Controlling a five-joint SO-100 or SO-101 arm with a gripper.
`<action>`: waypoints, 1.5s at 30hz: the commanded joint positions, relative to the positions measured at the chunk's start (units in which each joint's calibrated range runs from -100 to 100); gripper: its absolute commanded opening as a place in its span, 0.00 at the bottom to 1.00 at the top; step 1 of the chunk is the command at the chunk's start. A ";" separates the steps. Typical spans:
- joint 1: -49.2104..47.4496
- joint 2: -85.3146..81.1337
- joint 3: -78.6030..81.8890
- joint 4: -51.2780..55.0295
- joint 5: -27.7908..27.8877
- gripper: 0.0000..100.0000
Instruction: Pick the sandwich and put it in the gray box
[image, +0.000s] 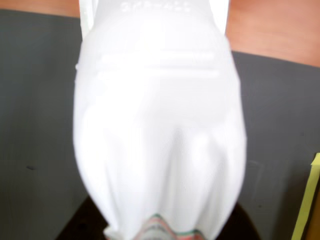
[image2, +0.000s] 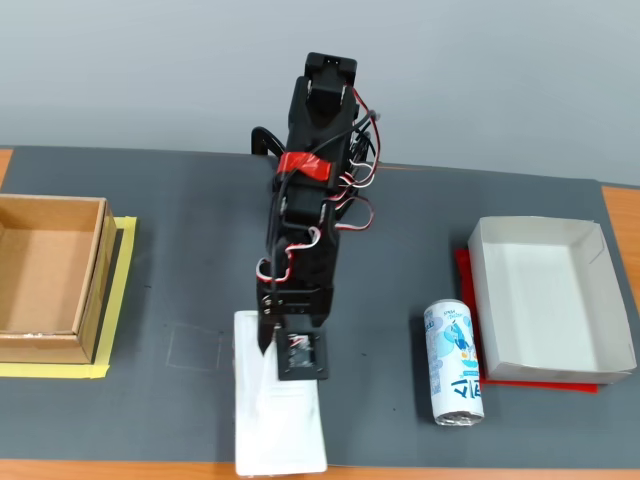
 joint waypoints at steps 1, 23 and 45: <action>-2.33 -6.80 -1.21 -0.21 0.17 0.02; -23.45 -20.28 -9.62 -0.30 -6.29 0.02; -47.32 -15.37 -13.06 -8.63 -16.40 0.02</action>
